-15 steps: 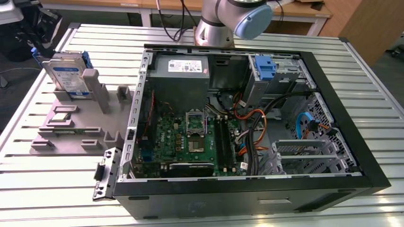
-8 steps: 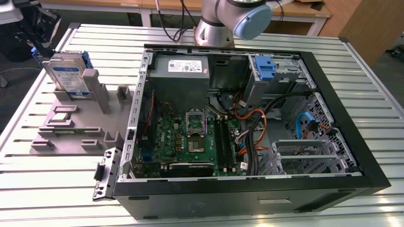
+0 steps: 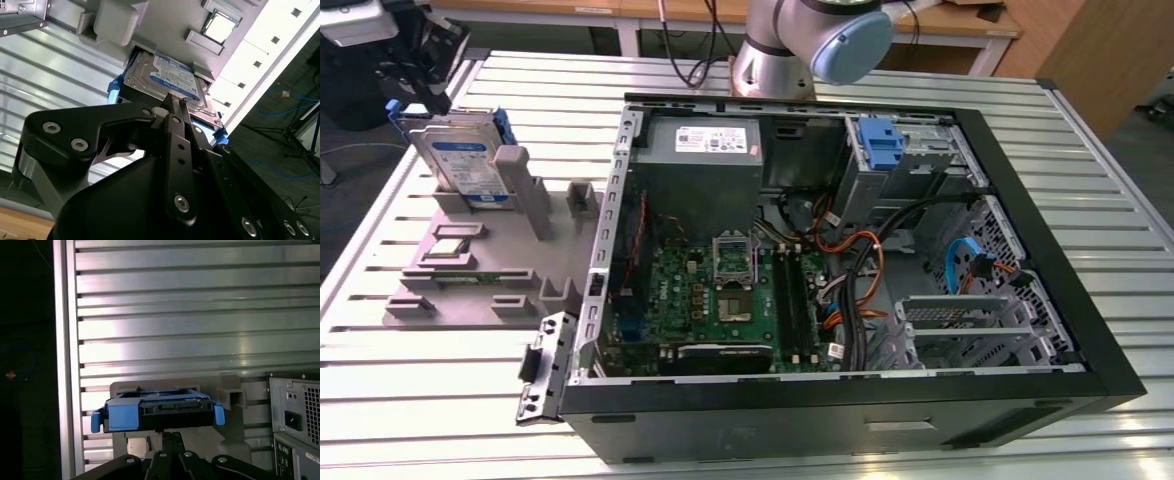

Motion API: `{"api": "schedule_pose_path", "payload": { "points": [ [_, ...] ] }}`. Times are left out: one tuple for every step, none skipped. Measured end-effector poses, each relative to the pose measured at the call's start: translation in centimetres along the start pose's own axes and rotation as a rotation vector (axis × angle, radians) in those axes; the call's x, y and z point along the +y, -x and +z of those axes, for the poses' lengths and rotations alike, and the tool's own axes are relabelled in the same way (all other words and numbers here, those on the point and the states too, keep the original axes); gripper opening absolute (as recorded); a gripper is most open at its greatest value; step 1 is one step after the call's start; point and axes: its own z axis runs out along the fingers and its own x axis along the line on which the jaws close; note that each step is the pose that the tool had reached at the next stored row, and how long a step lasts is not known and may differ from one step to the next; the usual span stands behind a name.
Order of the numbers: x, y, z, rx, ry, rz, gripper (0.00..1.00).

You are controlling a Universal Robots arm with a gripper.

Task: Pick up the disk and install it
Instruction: 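Reach for the disk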

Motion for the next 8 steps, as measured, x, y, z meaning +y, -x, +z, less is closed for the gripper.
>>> {"api": "schedule_pose_path", "payload": {
  "points": [
    [0.01,0.02,0.0,0.0001,0.0,0.0,0.11],
    [0.0,0.02,0.0,0.0001,0.0,0.0,0.11],
    [0.0,0.02,0.0,0.0001,-0.0001,0.0,0.11],
    [0.01,0.03,0.0,0.0002,-0.0001,0.0,0.11],
    [0.13,0.04,0.0,0.0002,-0.0002,0.0,0.11],
    [0.27,0.03,0.01,0.0001,-0.0001,0.0,0.11],
    [0.35,0.01,0.01,0.0001,-0.0001,0.0,0.11],
    [0.35,0.01,0.02,0.0001,-0.0001,0.0,0.11]
  ]
}}
